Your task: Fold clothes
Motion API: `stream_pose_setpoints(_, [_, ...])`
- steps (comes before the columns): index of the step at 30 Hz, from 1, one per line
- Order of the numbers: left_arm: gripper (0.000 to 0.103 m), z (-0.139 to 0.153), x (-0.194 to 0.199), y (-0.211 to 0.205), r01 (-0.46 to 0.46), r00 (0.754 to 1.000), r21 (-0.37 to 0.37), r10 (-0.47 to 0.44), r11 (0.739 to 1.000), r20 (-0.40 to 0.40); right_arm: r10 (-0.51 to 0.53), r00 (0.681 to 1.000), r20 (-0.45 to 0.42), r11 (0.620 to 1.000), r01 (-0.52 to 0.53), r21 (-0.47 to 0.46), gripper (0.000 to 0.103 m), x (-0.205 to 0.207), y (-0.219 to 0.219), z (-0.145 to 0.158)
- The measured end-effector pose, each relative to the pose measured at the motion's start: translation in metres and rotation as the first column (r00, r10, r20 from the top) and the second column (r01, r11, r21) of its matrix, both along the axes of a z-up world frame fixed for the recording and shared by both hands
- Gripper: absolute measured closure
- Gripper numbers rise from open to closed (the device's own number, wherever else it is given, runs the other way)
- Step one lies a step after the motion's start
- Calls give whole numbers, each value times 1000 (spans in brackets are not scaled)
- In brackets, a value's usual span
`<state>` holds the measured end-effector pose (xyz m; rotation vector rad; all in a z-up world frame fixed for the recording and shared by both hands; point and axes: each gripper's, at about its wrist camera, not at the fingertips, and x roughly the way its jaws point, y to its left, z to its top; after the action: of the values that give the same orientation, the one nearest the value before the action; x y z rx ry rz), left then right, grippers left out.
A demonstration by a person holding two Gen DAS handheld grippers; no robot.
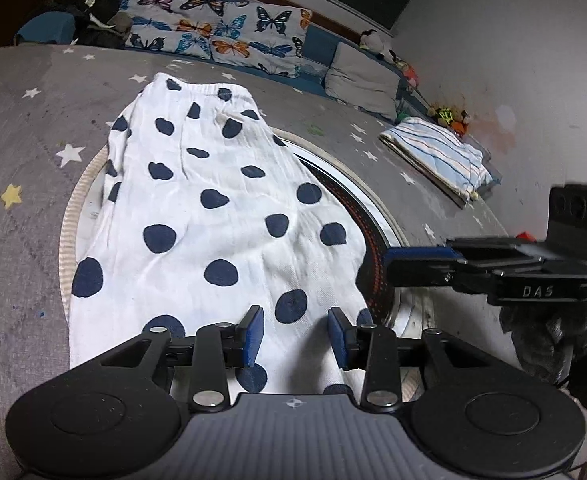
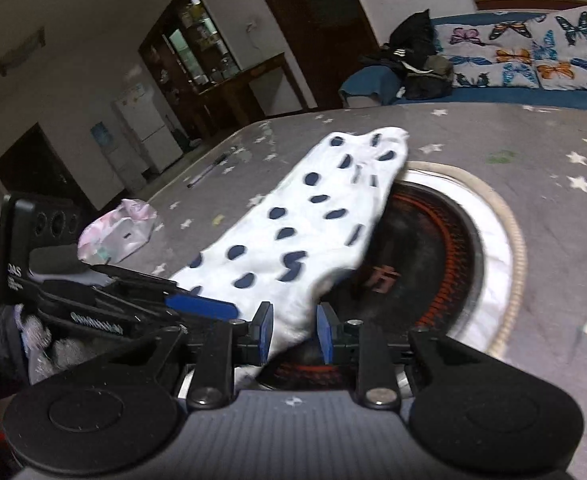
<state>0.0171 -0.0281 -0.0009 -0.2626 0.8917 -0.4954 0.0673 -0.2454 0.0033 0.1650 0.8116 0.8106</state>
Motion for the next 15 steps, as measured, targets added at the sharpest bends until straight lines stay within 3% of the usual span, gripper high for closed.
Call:
stream_pose_setpoints(6, [66,16,5,-9,22,999,-15,-21,1000,46,-21,1000,-18,999,21,-35,79,10,6,-12])
stream_pose_setpoints(10, [64,28,14,-22,59,995,-29,-56,998,83,15,1000,-11,1000,-15,-22,79,18,16,-15])
stream_pose_setpoints(15, [62,30,40,-26,26,997,-55,-22,998,69,73,997,12,997,-73,-2,79,17,30,-15])
